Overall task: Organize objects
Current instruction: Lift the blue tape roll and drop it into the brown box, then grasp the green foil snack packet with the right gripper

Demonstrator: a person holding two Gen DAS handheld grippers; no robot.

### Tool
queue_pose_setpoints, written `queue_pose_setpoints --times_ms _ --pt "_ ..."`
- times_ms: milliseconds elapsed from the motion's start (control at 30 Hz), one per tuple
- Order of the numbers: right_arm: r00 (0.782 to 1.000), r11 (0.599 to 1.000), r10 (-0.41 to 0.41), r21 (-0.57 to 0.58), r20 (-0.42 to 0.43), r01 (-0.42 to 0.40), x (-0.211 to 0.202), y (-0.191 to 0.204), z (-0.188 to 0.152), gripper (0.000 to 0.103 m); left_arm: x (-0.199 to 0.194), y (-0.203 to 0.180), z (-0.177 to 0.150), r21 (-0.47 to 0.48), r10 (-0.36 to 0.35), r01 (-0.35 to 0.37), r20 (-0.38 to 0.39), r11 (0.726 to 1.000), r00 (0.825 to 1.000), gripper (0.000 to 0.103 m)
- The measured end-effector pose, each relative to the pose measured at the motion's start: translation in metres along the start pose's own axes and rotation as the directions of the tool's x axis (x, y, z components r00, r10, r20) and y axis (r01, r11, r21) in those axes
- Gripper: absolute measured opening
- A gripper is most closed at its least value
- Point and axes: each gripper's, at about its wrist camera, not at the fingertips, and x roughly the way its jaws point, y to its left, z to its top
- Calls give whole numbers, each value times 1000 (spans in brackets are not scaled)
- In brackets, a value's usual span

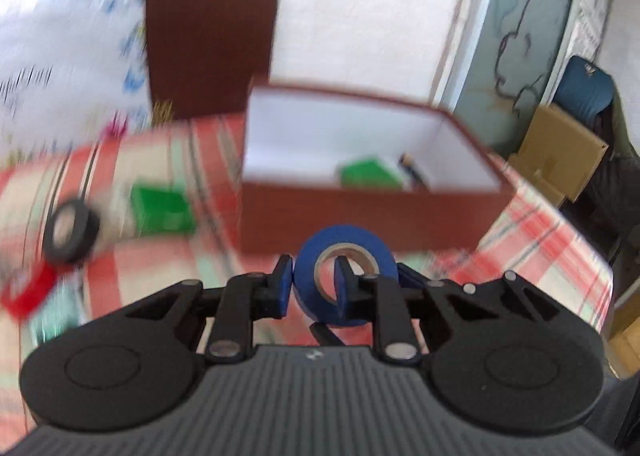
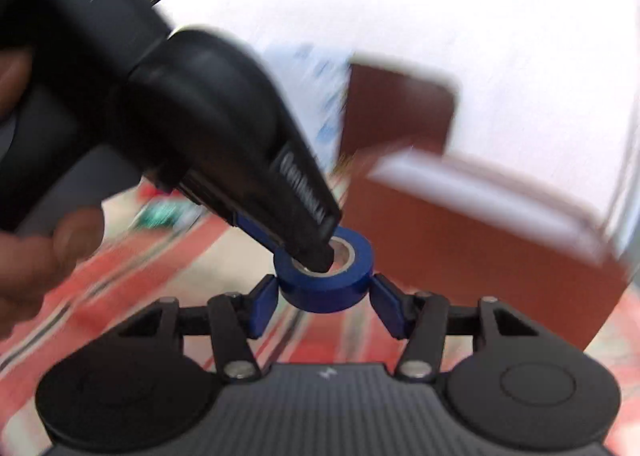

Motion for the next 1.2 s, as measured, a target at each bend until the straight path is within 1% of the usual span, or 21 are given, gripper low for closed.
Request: queue_pose_setpoints --times_ms 100,167,200,233,267,333,400,500,567,600,667,733,833,867,900,967,1000,1067,1100,1167,1200 --pt "992 995 -97 6 78 97 10 -26 26 52 20 -19 38 14 -12 11 56 1000 998 24" --pt "985 990 -140 50 97 135 21 -50 40 52 40 -25 57 -23 -33 34 54 999 998 25" --pt "983 986 -156 71 93 150 28 -61 45 52 52 -26 65 -51 -38 40 44 998 998 33" --pt "984 983 -164 93 74 157 38 -74 50 52 63 -29 70 -66 -32 34 31 997 999 46" --pt "985 981 -167 110 47 161 49 -84 53 53 74 -31 72 -67 -1 2 19 998 1000 53" --pt "979 971 -202 127 -19 202 72 -98 51 54 83 -36 66 -49 66 -67 -8 997 998 54" --pt "974 959 -219 172 -64 227 77 -107 43 53 69 -30 52 -48 17 -17 -2 999 1000 55" --pt "978 943 -209 269 14 198 40 -108 28 56 31 -21 20 14 -7 6 73 1000 997 56" --pt "976 931 -213 314 49 188 16 -98 10 61 10 -8 -7 47 -22 18 89 999 996 60" --pt "981 928 -191 333 38 167 12 -92 2 63 3 0 -22 58 -21 17 78 998 997 60" --pt "994 935 -88 339 -61 104 21 -76 -13 61 -3 18 -51 77 17 -19 22 997 1000 60" --pt "987 958 -20 281 -160 65 31 -54 -17 57 -8 44 -82 56 94 -92 -36 994 995 60" --pt "989 973 60 228 -133 -28 27 -31 -6 61 -23 102 -123 -95 212 -221 -102 971 972 60" --pt "983 970 109 232 -150 -72 36 -21 -6 61 -34 118 -132 -130 239 -246 -71 960 968 59" --pt "970 966 158 232 -183 -114 45 -13 -6 60 -47 134 -137 -156 295 -299 -48 941 954 60" --pt "948 970 202 184 -248 -159 53 16 -7 60 -57 163 -145 -205 422 -424 -55 882 905 60" --pt "941 971 218 151 -259 -184 56 28 -7 63 -61 178 -149 -242 454 -450 -43 860 890 61" --pt "929 963 266 116 -256 -244 57 51 -1 62 -68 204 -155 -324 469 -446 -7 835 883 60" --pt "921 956 292 110 -259 -272 60 61 2 62 -70 212 -154 -365 463 -430 4 826 886 60" --pt "913 947 321 89 -251 -308 80 79 12 62 -65 215 -151 -367 473 -436 13 822 881 63" --pt "912 942 335 82 -237 -325 88 87 18 64 -65 212 -153 -349 470 -434 19 830 883 70"
